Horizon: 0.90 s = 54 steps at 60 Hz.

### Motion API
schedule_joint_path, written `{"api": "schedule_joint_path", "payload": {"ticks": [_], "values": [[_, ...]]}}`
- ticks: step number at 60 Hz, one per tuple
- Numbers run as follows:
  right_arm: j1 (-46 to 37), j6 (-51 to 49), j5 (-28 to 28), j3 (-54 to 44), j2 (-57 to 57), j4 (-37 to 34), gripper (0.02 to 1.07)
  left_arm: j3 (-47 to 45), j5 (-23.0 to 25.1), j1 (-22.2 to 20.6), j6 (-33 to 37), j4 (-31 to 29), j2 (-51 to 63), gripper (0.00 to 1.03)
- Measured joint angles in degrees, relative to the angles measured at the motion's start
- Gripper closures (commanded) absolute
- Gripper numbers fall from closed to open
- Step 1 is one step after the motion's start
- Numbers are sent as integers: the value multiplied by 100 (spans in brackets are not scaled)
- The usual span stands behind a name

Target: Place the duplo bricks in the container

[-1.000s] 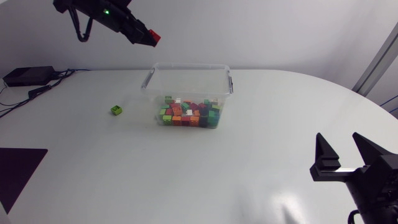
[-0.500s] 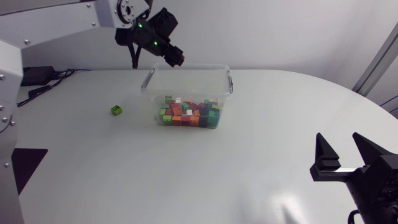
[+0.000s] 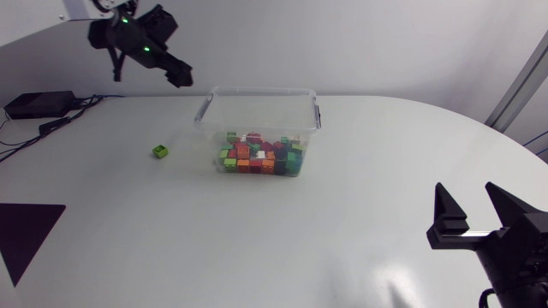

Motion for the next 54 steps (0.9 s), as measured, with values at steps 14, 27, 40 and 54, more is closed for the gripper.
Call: {"api": "schedule_joint_path", "payload": {"ticks": [14,27,40,54], "values": [[0,0,0,0,0,0,6,483,-490,748,710,-619,138,5],[0,-2,0,0,0,0,6,603,-1071,758,964,-767,1139,5],[0,0,0,0,0,0,6,1257,-1213,802,964,-1049,2345,5],[0,0,0,0,0,0,6,4900,-1241,866,964,-3001,4605,13]]}}
